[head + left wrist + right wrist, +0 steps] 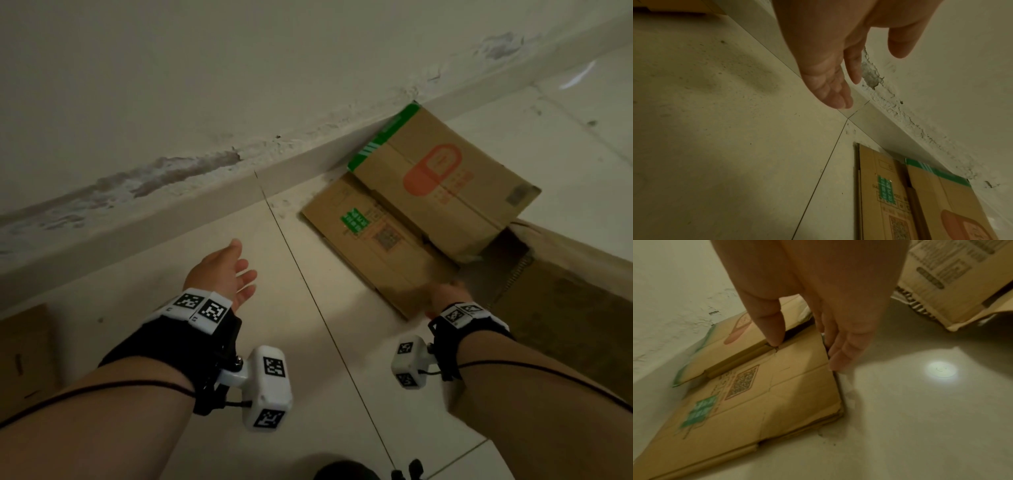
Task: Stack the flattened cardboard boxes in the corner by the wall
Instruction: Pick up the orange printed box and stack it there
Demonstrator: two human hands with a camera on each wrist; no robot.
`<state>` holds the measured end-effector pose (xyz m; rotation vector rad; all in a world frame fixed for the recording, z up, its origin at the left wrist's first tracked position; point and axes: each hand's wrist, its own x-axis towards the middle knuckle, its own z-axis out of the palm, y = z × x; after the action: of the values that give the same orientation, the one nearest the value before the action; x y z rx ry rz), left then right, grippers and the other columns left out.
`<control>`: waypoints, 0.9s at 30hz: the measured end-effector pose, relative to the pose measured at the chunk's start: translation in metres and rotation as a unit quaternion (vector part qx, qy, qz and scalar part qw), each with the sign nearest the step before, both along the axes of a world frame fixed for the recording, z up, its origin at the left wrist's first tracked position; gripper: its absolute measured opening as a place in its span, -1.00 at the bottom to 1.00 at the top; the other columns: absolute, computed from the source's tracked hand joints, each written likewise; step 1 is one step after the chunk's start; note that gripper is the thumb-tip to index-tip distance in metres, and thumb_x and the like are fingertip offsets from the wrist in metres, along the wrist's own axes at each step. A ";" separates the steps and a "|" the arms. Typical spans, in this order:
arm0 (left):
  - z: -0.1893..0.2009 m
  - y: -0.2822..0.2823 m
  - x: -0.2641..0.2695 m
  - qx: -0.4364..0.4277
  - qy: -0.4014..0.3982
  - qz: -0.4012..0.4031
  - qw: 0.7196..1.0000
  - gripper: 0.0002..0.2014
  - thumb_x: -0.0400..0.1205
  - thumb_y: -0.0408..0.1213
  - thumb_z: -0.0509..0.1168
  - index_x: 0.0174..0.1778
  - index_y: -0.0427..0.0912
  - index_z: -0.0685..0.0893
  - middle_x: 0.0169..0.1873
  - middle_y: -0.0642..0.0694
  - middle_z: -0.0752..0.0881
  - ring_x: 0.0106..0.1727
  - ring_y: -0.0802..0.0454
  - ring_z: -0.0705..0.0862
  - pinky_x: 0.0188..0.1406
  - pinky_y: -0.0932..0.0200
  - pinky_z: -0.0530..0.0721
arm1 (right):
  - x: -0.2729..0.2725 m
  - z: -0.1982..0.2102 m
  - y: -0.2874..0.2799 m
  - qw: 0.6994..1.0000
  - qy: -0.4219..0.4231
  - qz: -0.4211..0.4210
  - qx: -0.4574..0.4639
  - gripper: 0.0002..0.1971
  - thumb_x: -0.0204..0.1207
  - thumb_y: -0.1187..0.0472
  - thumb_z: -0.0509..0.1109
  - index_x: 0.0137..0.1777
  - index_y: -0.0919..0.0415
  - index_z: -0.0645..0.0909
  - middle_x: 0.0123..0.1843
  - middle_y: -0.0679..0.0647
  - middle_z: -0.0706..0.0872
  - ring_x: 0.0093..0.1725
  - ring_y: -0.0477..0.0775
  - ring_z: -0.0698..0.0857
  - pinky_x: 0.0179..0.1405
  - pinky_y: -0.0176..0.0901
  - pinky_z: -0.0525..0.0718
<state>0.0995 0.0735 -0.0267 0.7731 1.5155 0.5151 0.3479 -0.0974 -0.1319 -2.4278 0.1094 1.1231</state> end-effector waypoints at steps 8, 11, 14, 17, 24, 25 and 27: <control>-0.004 -0.001 -0.001 -0.007 0.006 -0.003 1.000 -0.57 0.63 -0.07 0.19 0.37 -0.19 0.51 0.14 -0.16 0.60 0.09 -0.12 0.63 -0.13 0.06 0.55 | -0.001 -0.005 0.017 0.980 0.052 -0.180 0.067 -0.04 0.12 -0.39 0.43 0.43 0.25 0.46 0.24 0.28 0.69 0.18 0.38 0.69 0.31 0.26 0.58; -0.002 -0.002 -0.005 -0.009 0.005 -0.005 1.000 -0.57 0.62 -0.05 0.20 0.36 -0.17 0.53 0.13 -0.15 0.61 0.08 -0.11 0.63 -0.21 0.11 0.56 | -0.014 0.008 0.037 0.963 0.093 -0.199 0.155 -0.25 0.30 -0.26 0.42 0.37 0.25 0.52 -0.13 0.18 0.70 -0.19 0.20 0.71 0.08 0.16 0.72; 0.003 -0.001 -0.013 -0.008 0.006 -0.005 1.000 -0.56 0.62 -0.04 0.20 0.35 -0.18 0.54 0.11 -0.15 0.63 0.03 -0.09 0.64 -0.25 0.13 0.57 | -0.030 0.020 0.057 0.920 0.148 -0.263 0.250 -0.42 0.45 0.05 0.44 0.44 0.24 0.44 0.00 0.17 0.68 -0.20 0.14 0.67 -0.19 0.06 0.69; 0.011 0.002 -0.022 -0.016 -0.009 -0.004 1.000 -0.59 0.62 -0.06 0.20 0.35 -0.18 0.53 -0.05 -0.11 0.66 -0.08 -0.03 0.64 -0.24 0.14 0.55 | -0.053 0.032 0.064 0.888 0.184 -0.279 0.316 -0.50 0.46 0.20 0.45 0.39 0.24 0.46 0.13 0.20 0.70 -0.09 0.17 0.71 -0.28 0.04 0.70; 0.028 0.001 -0.050 -0.014 -0.009 -0.012 1.000 -0.59 0.62 -0.11 0.21 0.37 -0.18 0.52 0.09 -0.15 0.65 0.09 -0.08 0.64 -0.10 0.10 0.56 | -0.116 0.062 0.064 0.895 0.169 -0.233 0.341 -0.90 0.51 0.26 0.40 -0.13 0.14 0.50 0.07 0.16 0.65 -0.07 0.18 0.66 -0.01 0.08 0.65; 0.031 0.000 -0.055 -0.014 -0.007 -0.015 1.000 -0.60 0.63 -0.13 0.21 0.37 -0.18 0.52 0.06 -0.15 0.66 0.06 -0.07 0.64 -0.07 0.08 0.56 | -0.127 0.069 0.063 0.900 0.162 -0.210 0.347 -0.89 0.52 0.26 0.39 -0.15 0.09 0.50 0.02 0.12 0.66 -0.09 0.16 0.65 0.01 0.08 0.65; 0.035 -0.003 -0.064 -0.019 -0.001 -0.024 1.000 -0.61 0.63 -0.17 0.21 0.37 -0.19 0.51 0.12 -0.23 0.67 0.07 -0.09 0.64 -0.02 0.06 0.57 | -0.149 0.079 0.059 0.906 0.141 -0.140 0.373 -0.86 0.53 0.25 0.37 -0.17 -0.02 0.54 -0.10 -0.02 0.68 -0.14 0.04 0.66 0.09 0.10 0.65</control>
<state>0.0358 0.0705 0.0081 0.7771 1.4967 0.4517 0.1985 -0.0386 -0.0532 -1.5145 0.0921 1.1113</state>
